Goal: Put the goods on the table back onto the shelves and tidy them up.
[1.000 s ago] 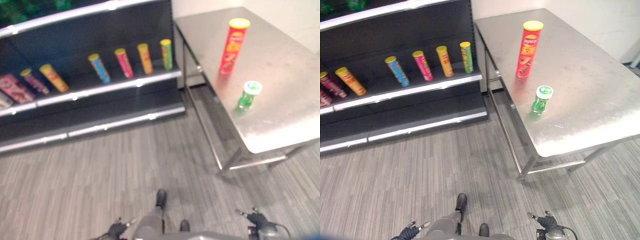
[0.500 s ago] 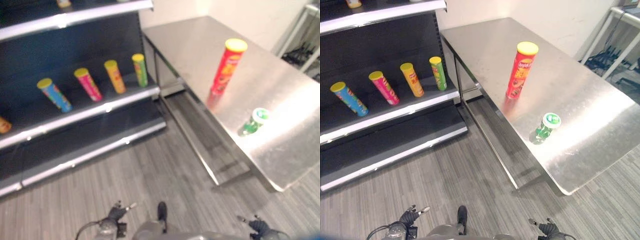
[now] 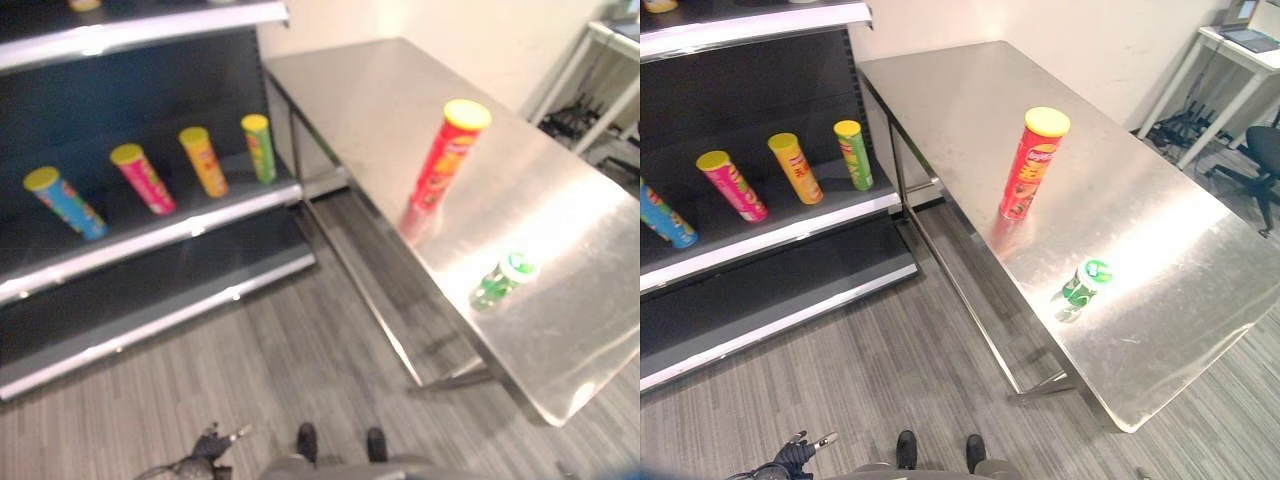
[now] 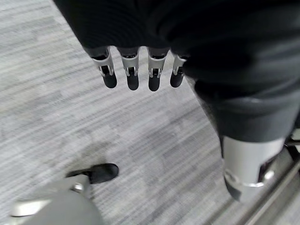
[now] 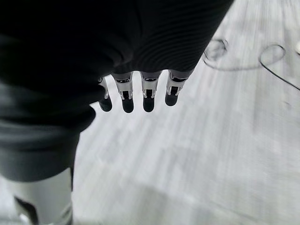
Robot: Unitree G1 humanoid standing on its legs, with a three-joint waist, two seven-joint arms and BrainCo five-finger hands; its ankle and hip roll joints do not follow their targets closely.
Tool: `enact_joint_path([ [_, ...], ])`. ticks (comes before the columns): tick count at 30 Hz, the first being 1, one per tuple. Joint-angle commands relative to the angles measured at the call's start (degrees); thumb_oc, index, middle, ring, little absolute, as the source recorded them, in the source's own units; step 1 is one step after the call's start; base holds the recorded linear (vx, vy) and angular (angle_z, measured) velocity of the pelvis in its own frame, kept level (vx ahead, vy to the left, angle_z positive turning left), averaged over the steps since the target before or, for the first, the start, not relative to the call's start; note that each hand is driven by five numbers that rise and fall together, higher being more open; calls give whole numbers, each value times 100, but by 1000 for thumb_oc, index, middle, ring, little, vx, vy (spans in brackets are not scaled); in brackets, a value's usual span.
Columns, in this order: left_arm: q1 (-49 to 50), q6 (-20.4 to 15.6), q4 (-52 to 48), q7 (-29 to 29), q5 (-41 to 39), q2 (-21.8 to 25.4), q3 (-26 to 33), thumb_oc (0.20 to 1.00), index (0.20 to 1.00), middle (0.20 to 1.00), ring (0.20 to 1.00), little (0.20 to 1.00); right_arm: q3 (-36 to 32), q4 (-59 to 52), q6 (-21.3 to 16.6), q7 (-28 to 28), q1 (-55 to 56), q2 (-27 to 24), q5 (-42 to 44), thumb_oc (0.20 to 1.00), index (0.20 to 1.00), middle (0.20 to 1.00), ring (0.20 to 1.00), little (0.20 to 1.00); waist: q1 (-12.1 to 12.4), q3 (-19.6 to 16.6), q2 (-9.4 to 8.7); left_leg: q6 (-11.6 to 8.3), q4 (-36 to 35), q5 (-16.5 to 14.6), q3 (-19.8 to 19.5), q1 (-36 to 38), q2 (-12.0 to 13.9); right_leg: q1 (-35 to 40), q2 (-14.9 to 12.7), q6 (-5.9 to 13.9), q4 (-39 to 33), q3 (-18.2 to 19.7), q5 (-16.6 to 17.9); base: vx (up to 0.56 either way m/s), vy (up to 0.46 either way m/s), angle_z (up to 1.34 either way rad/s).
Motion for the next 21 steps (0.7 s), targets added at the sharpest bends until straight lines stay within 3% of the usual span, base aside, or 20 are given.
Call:
enact_joint_path([
  [1,-309,-106,174,16,224,-42,390,1000,1000,1000,1000,1000,-360,-527,-223,-265,366,-788,117,1000,1000,1000,1000,1000,-66,5,5,-539,58,-437,306,160,233,84,-74,630,222,-127,-160,44,12,-2],
  [5,-155,-106,78,34,277,-137,608,1000,1000,1000,1000,1000,-1095,-3100,-537,-523,772,-1161,-494,1000,1000,1000,1000,1000,-158,-39,20,-548,44,-484,347,218,262,81,-95,648,248,-74,-210,26,7,-5],
  [8,-50,-110,3,-41,392,-186,587,1000,1000,1000,1000,1000,-1062,-4432,-666,-351,537,-1705,-893,1000,1000,1000,1000,1000,-122,-64,35,-566,37,-502,403,273,286,98,-105,650,236,-48,-220,8,-4,-16],
  [12,69,-186,-254,-223,371,-130,455,1000,1000,1000,1000,1000,-495,-5884,-840,467,32,-2458,-963,1000,1000,1000,1000,1000,20,-100,49,-626,37,-494,402,350,324,207,-122,643,193,-117,-244,30,-24,-10],
  [21,199,-277,-433,-519,226,-99,256,1000,1000,1000,1000,1000,1060,-6912,-831,2064,-337,-3546,-364,1000,1000,1000,1000,1000,208,-98,46,-709,37,-424,332,388,366,341,-126,594,147,-276,-265,12,-23,13],
])
